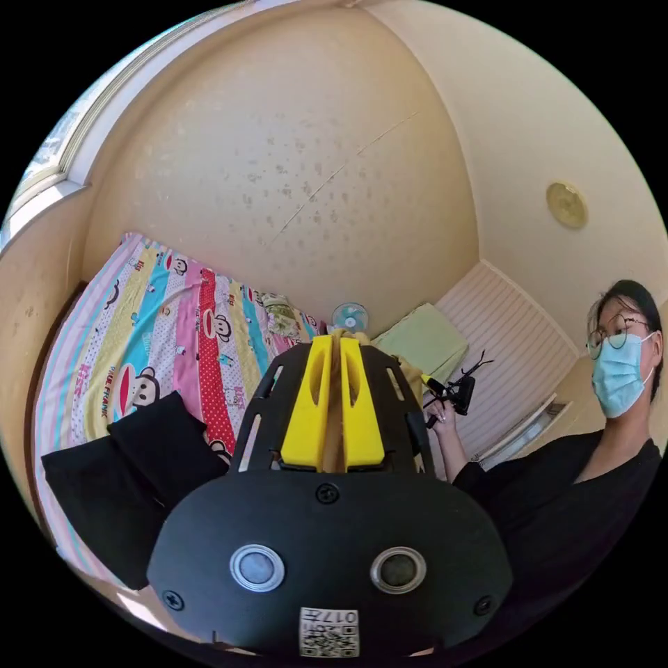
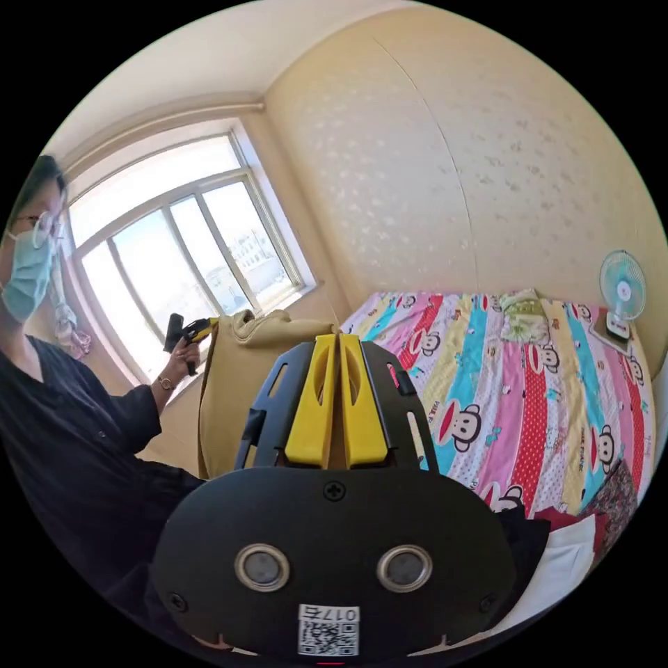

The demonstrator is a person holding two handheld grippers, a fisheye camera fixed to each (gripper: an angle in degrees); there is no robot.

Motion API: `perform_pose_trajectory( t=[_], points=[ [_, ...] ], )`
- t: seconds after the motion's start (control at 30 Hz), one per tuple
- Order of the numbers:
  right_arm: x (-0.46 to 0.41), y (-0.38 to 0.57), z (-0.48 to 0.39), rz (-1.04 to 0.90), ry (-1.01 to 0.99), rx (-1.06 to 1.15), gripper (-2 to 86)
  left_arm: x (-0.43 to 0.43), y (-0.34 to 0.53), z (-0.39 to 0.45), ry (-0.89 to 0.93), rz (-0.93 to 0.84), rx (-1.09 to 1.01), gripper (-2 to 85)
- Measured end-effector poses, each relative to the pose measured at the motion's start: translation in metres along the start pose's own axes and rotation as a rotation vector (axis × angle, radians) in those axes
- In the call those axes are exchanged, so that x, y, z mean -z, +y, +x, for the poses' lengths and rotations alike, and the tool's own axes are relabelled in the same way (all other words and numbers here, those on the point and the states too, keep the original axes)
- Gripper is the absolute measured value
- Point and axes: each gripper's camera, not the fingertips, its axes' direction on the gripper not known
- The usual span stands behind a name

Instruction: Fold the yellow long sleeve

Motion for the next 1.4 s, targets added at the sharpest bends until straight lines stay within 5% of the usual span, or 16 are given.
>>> perform_pose_trajectory(
  t=[0.17, 0.27, 0.4, 0.57, 0.8, 0.93, 1.17, 1.3, 1.4],
  points=[
    [-0.209, 0.037, 0.173, -0.167, 0.057, -0.361, 1.2, -0.136, -0.036, -0.138, -0.376, -0.228, 0.101, 5.8],
    [-0.279, 0.100, 0.227, -0.320, 0.141, -0.546, 1.3, -0.162, -0.012, -0.173, -0.414, -0.294, 0.190, 9.2],
    [-0.309, 0.197, 0.235, -0.400, 0.030, -0.584, 0.9, -0.148, 0.059, -0.188, -0.546, -0.372, 0.250, 10.5],
    [-0.317, 0.358, 0.230, -0.724, 0.021, -0.721, 0.5, -0.100, 0.165, -0.193, -0.787, -0.571, 0.348, 13.7],
    [-0.309, 0.459, 0.219, -0.833, -0.009, -0.842, 0.6, -0.070, 0.195, -0.192, -1.015, -0.795, 0.282, 14.6],
    [-0.335, 0.473, 0.193, -0.850, -0.132, -0.779, 1.3, -0.046, 0.186, -0.228, -0.827, -0.953, 0.340, 4.3],
    [-0.384, 0.422, 0.038, -0.854, -0.597, -0.248, 9.5, 0.086, 0.063, -0.229, 0.105, -0.522, 0.652, 2.9],
    [-0.366, 0.378, -0.047, -0.760, -0.624, 0.048, 14.8, 0.130, 0.005, -0.223, 0.246, -0.395, 0.671, 3.2],
    [-0.332, 0.352, -0.107, -0.653, -0.406, 0.326, 18.0, 0.154, -0.027, -0.222, 0.277, -0.367, 0.689, 3.2]
  ],
)
